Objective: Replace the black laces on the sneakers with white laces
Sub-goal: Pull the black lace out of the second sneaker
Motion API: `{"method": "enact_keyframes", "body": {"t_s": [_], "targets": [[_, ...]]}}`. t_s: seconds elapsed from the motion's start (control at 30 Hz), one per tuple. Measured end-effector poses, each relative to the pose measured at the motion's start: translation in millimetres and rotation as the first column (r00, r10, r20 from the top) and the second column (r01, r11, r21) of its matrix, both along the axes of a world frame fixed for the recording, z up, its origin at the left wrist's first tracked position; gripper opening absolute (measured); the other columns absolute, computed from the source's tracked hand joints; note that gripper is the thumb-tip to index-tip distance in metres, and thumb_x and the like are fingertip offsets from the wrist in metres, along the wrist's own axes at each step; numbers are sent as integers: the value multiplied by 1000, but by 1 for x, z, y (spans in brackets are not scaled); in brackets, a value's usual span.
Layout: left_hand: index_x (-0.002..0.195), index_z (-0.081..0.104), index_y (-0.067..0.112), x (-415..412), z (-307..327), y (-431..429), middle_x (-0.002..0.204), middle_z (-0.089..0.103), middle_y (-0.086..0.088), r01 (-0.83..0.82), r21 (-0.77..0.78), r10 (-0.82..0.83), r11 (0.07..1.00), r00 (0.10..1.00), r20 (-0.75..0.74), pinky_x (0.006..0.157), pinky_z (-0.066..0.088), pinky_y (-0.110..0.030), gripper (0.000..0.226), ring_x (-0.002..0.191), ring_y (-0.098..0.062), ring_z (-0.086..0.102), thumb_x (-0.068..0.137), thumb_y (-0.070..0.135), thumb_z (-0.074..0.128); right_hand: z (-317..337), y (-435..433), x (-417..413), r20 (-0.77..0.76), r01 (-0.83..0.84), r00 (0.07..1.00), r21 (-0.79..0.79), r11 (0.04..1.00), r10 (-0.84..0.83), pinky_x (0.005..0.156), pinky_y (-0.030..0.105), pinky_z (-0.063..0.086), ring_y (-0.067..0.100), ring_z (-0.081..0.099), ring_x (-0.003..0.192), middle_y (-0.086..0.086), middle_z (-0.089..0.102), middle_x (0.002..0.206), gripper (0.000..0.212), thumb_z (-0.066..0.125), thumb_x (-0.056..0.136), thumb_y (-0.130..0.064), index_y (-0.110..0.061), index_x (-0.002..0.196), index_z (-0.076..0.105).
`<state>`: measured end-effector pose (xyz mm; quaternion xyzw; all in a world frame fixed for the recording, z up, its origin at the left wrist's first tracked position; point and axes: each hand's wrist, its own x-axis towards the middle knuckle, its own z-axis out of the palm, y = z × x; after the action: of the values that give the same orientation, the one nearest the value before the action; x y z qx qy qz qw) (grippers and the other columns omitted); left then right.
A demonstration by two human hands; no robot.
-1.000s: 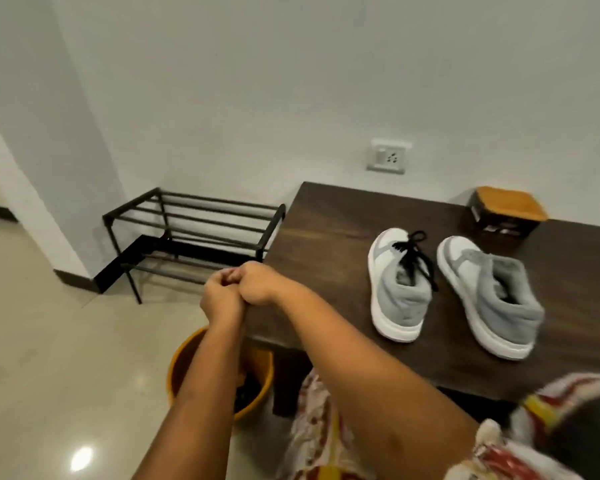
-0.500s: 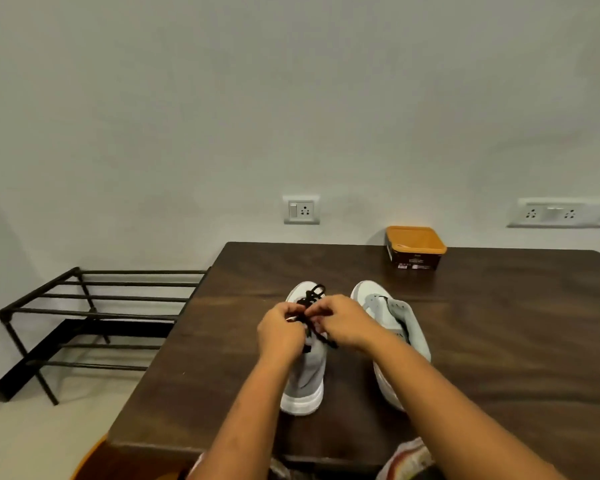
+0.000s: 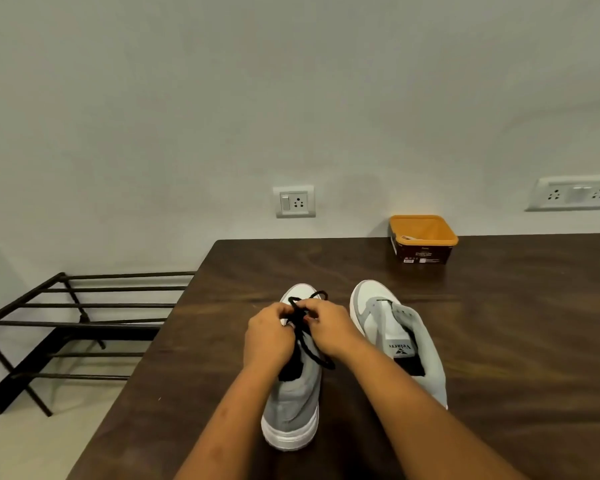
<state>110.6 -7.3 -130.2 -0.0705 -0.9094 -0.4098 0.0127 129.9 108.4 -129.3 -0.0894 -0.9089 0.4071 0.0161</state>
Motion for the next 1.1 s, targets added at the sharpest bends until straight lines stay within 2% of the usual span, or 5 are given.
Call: {"method": "enact_keyframes", "body": {"t_s": [0.4, 0.57, 0.7, 0.87, 1.1], "targets": [[102, 62, 25, 16, 2, -10, 111, 61, 4, 35, -26, -36, 999, 998, -50, 74, 45, -30, 17, 93, -17, 58, 91, 17, 51, 15, -17, 18, -6, 170, 985, -182, 968, -174, 81, 29, 52, 11, 63, 82, -9, 66, 78, 3, 67, 85, -26, -27, 82, 66], [105, 60, 30, 15, -2, -12, 116, 58, 11, 49, -46, -53, 998, 996, -74, 71, 40, -25, 17, 96, -13, 58, 93, 22, 50, 15, -13, 6, -36, 255, 966, -42, 966, -256, 58, 30, 34, 16, 42, 58, -5, 43, 54, 45, 59, 92, -24, -17, 53, 38], [111, 58, 28, 17, -6, -11, 117, 57, 10, 38, -63, -45, 997, 992, -115, 71, 40, -25, 24, 100, -13, 56, 95, 17, 44, 19, -7, -1, 2, 237, 971, -58, 970, -238, 53, 27, 34, 14, 44, 55, -3, 46, 56, 44, 56, 95, -22, -18, 55, 40], [113, 57, 25, 20, -12, -17, 114, 58, 7, 52, -48, -59, 998, 984, -169, 73, 46, -30, 25, 101, -14, 55, 95, 16, 43, 27, -9, 2, 78, 204, 979, -399, 894, -188, 42, 13, 38, 11, 60, 57, 7, 63, 77, 30, 47, 100, -13, -12, 69, 50], [111, 60, 26, 22, -17, -37, 108, 56, 12, 74, 18, -69, 997, 981, -181, 77, 45, -26, 23, 100, -11, 56, 94, 16, 49, 37, -4, 11, 187, 58, 982, -484, 873, 38, 54, 19, 38, 11, 60, 67, 6, 64, 91, 18, 41, 100, -6, -12, 100, 57]]}}
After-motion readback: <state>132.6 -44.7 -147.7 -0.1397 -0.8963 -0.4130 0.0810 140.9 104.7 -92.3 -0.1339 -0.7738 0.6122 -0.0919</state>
